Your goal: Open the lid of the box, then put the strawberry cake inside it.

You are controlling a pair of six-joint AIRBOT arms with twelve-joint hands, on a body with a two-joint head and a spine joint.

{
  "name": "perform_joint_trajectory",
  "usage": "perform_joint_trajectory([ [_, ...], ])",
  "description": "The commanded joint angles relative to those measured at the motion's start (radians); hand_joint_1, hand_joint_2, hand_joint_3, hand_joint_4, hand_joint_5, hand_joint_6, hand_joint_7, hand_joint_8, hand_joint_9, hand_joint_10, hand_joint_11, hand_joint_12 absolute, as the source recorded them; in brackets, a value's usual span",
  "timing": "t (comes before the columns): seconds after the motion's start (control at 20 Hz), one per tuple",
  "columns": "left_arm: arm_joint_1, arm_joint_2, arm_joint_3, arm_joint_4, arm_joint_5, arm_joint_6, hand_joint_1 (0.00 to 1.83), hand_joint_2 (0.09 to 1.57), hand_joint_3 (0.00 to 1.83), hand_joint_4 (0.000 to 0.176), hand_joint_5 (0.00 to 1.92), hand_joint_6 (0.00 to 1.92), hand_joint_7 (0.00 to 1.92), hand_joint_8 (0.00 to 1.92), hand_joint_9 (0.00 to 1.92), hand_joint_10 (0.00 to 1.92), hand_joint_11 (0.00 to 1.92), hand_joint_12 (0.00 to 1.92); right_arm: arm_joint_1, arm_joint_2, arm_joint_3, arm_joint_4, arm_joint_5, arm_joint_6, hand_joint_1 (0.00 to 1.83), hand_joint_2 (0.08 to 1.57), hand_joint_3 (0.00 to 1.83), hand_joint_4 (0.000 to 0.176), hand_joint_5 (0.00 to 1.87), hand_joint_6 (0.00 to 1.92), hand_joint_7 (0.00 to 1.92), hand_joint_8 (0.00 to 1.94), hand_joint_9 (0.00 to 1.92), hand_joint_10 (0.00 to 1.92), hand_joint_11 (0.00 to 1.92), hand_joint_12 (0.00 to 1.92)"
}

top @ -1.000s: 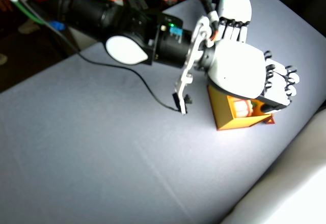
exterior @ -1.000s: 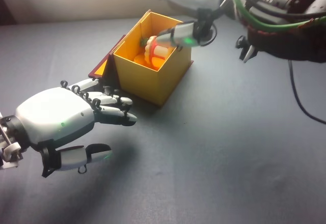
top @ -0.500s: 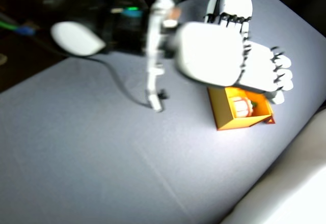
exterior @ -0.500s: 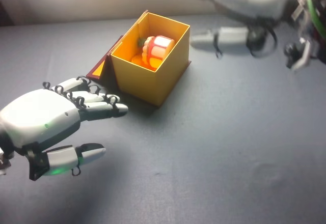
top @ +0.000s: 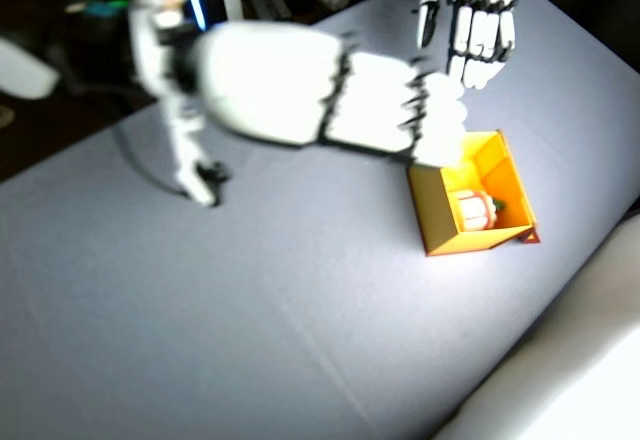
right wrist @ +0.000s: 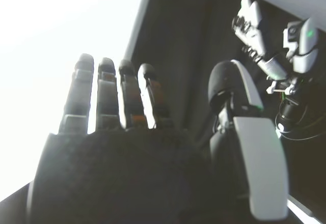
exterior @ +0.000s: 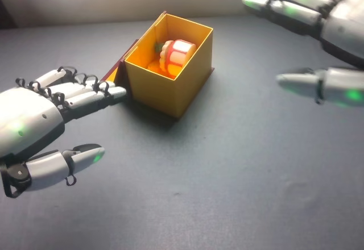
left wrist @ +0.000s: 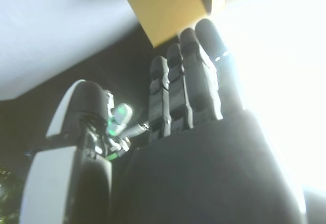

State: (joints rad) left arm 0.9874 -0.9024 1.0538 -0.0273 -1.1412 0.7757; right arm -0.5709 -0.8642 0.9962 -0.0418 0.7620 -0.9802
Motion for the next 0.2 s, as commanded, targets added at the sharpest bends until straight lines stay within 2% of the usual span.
perform_joint_trajectory([
  [0.0, -0.005, 0.019, -0.007, -0.028, -0.173, 0.011, 0.45, 1.38, 0.0, 0.0, 0.22, 0.0, 0.22, 0.0, 0.26, 0.0, 0.0, 1.18, -0.034, 0.032, -0.017, 0.048, 0.194, 0.004, 0.3, 1.33, 0.01, 0.059, 0.0, 0.0, 0.0, 0.0, 0.0, 0.0, 0.0, 0.0],
  [0.05, -0.004, 0.024, -0.011, -0.036, -0.193, 0.018, 0.42, 1.38, 0.0, 0.0, 0.17, 0.0, 0.08, 0.0, 0.15, 0.0, 0.0, 1.16, -0.071, 0.052, -0.03, 0.074, 0.232, 0.004, 0.31, 1.33, 0.0, 0.071, 0.0, 0.0, 0.0, 0.0, 0.0, 0.0, 0.0, 0.0],
  [0.1, -0.002, 0.029, -0.015, -0.045, -0.219, 0.025, 0.4, 1.38, 0.0, 0.0, 0.13, 0.0, 0.02, 0.0, 0.07, 0.0, 0.0, 1.09, -0.123, 0.079, -0.047, 0.103, 0.285, 0.004, 0.25, 1.31, 0.0, 0.06, 0.0, 0.0, 0.0, 0.0, 0.0, 0.0, 0.0, 0.0],
  [0.15, 0.003, 0.034, -0.019, -0.057, -0.246, 0.029, 0.35, 1.38, 0.0, 0.0, 0.08, 0.0, 0.0, 0.0, 0.06, 0.0, 0.0, 1.07, -0.17, 0.096, -0.061, 0.133, 0.332, 0.004, 0.37, 1.31, 0.0, 0.022, 0.0, 0.0, 0.0, 0.0, 0.0, 0.0, 0.0, 0.0],
])
